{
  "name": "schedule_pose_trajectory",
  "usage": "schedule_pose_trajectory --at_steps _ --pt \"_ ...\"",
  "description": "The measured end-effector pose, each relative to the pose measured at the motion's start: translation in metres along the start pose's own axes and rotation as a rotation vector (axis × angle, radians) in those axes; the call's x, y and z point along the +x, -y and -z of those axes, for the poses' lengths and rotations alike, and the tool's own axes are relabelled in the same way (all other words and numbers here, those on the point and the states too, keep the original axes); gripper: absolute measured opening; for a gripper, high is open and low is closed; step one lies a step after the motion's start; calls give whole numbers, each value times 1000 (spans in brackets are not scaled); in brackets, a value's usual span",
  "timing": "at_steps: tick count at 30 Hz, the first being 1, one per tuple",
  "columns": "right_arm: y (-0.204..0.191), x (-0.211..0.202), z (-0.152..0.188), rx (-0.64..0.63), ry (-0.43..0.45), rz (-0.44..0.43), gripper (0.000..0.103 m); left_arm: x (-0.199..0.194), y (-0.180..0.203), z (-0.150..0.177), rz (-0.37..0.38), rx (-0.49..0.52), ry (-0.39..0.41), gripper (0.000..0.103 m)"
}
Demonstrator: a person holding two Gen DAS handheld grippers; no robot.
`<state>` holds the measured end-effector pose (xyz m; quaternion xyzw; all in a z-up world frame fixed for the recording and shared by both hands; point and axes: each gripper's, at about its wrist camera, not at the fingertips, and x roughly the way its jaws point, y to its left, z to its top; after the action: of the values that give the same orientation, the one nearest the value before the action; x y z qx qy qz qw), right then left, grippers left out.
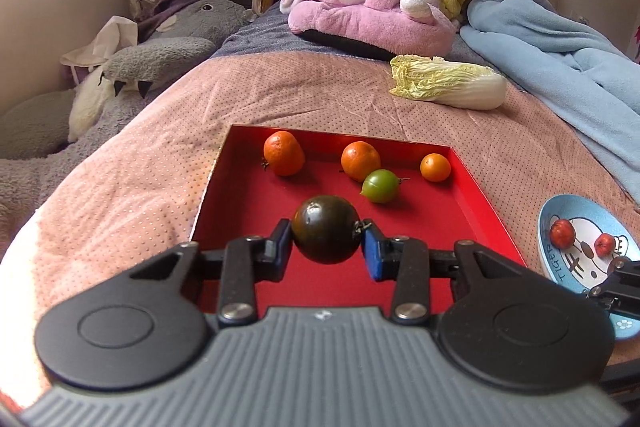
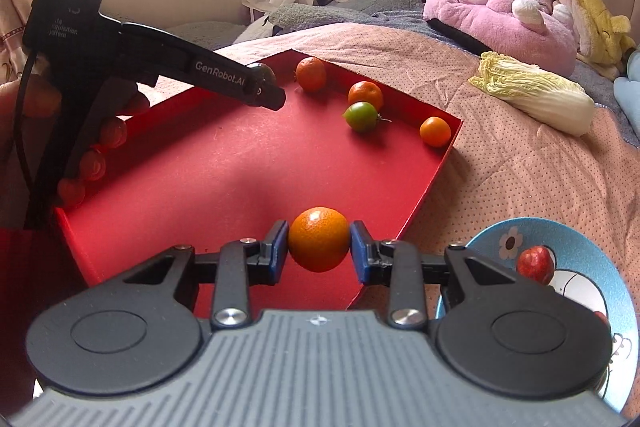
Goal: Organize fruits
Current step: 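Carry the orange tomato to the blue plate with the right gripper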
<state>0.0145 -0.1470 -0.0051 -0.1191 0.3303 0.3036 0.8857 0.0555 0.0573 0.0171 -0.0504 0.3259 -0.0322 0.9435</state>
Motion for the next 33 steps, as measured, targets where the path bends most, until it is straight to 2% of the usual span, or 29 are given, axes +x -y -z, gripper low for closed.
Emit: schedule_pose_trajectory --at_steps 13,24,33 --pt "-7 -56 23 15 66 0 39 -48 7 14 -54 35 11 40" --pt "7 -77 42 66 98 15 39 -55 9 27 -103 38 -23 40" --pt "21 -82 53 105 105 26 39 -52 15 32 -109 56 -40 40"
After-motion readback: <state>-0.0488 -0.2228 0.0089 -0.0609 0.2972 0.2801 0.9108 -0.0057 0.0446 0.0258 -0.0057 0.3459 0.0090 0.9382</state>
